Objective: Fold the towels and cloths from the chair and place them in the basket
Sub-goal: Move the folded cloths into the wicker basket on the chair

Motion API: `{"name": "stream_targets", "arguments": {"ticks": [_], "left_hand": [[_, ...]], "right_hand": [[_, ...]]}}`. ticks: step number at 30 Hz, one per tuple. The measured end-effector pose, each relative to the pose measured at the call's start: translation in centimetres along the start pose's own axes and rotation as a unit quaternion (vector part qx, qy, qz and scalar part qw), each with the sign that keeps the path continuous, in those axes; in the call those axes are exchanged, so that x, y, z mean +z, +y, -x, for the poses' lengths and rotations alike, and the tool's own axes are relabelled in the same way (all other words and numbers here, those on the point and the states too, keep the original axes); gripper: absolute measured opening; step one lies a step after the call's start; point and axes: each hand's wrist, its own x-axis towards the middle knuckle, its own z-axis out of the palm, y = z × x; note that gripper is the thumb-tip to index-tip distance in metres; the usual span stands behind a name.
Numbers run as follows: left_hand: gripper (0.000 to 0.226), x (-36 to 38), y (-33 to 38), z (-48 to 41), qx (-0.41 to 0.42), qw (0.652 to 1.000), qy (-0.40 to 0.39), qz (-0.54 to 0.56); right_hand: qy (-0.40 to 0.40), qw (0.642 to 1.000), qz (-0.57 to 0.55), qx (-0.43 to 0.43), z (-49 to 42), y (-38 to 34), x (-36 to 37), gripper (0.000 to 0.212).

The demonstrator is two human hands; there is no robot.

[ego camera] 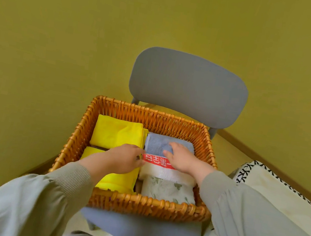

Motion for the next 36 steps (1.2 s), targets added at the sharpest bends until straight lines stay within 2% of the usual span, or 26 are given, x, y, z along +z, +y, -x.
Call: {"name": "stream_targets", "arguments": {"ticks": [2,4,6,9,14,17,21,24,28,31,32,34,35,36], "left_hand": [[0.048,-1.1,1.2,2.0,0.012,0.999,-0.037,0.038],[0.052,-2.0,2.5,3.9,0.016,0.995,-0.090,0.030],[0.056,-2.1,3.7,5.3,0.022,0.992,-0.121,-0.023],[0.056,-1.4,5.0,6.8,0.016,0.990,-0.108,-0.091],[0.045,1.4,6.4,8.4,0.011,0.987,-0.018,-0.160],[0.040,2.7,7.2,9.1,0.009,0.981,0.051,-0.188],[0.037,3.5,9.2,9.6,0.024,0.979,0.092,-0.183],[0.039,4.0,11.7,9.7,0.040,0.979,0.115,-0.162],[0.045,5.0,16.3,8.9,0.005,0.988,0.135,-0.071],[0.036,6.2,20.5,8.3,-0.004,0.989,0.122,0.080],[0.029,6.5,21.7,8.0,0.005,0.977,0.094,0.189],[0.025,6.7,23.7,8.0,0.017,0.905,-0.033,0.423],[0.026,6.6,24.3,7.8,0.026,0.875,-0.073,0.478],[0.028,6.5,24.4,7.3,0.022,0.871,-0.082,0.483]], "right_hand": [[0.047,0.999,0.002,-0.002,2.1,0.1,-0.3,0.049],[0.157,0.988,-0.005,0.006,4.4,0.1,-0.5,0.025],[0.267,0.962,-0.031,0.042,6.9,0.0,-0.7,0.031],[0.333,0.935,-0.098,0.077,10.2,0.3,-0.4,0.030],[0.330,0.921,-0.163,0.129,14.4,1.4,1.0,0.030],[0.296,0.920,-0.186,0.179,16.5,2.5,1.9,0.016],[0.260,0.900,-0.236,0.260,18.3,3.7,2.0,0.048],[0.243,0.872,-0.313,0.289,18.8,4.5,1.3,0.054],[0.285,0.799,-0.449,0.281,19.5,6.2,-0.3,0.051],[0.293,0.749,-0.540,0.249,19.9,9.2,-0.6,0.053],[0.286,0.721,-0.587,0.231,20.5,9.8,-0.7,0.048],[0.283,0.689,-0.632,0.217,21.9,10.5,-0.8,0.035],[0.283,0.687,-0.633,0.218,22.4,10.9,-0.7,0.035],[0.284,0.686,-0.629,0.230,22.7,11.4,-0.3,0.036]]}}
